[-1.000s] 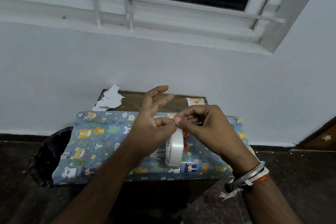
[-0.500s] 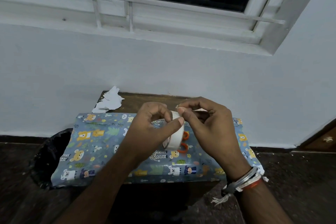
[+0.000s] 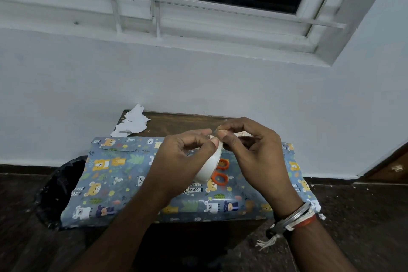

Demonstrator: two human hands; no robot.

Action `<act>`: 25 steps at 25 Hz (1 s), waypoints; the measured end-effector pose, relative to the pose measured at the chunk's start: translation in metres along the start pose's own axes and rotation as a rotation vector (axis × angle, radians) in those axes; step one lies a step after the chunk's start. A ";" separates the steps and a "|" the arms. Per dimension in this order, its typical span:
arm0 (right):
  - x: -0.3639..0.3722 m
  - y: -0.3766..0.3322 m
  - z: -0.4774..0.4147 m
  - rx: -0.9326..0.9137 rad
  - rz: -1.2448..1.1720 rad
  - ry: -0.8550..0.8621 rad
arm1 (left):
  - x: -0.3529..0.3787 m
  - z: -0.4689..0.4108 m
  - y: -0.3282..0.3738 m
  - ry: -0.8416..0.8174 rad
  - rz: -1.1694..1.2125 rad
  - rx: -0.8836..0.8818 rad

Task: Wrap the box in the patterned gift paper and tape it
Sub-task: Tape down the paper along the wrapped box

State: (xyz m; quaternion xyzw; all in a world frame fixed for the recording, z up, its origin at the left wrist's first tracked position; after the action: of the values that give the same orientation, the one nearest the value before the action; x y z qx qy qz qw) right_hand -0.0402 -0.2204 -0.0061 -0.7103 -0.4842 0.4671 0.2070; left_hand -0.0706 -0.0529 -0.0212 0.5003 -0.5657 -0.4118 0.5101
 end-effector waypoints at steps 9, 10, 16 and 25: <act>-0.002 0.007 -0.006 0.021 -0.006 -0.122 | -0.005 -0.005 -0.013 -0.158 -0.207 0.171; -0.003 0.008 -0.007 0.024 0.000 -0.138 | -0.006 -0.006 -0.014 -0.168 -0.228 0.200; -0.005 0.003 -0.015 0.264 -0.177 -0.227 | -0.001 -0.003 -0.012 -0.188 -0.333 0.336; 0.011 0.008 -0.010 0.670 -0.433 -0.194 | -0.010 -0.022 -0.023 -0.108 -0.464 0.439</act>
State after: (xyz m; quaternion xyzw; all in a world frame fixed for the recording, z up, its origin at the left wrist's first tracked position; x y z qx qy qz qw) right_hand -0.0271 -0.2129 -0.0120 -0.4376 -0.4609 0.6096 0.4738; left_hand -0.0462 -0.0461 -0.0419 0.6915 -0.5381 -0.4110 0.2518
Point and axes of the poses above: each hand's wrist, its own z-axis away from the middle knuckle, its own x-axis out of the palm, y = z × x, the point moved 1 cm from there along -z, towards the middle knuckle, and after that the axes turned 14 degrees about z, right-handed, at the moved point
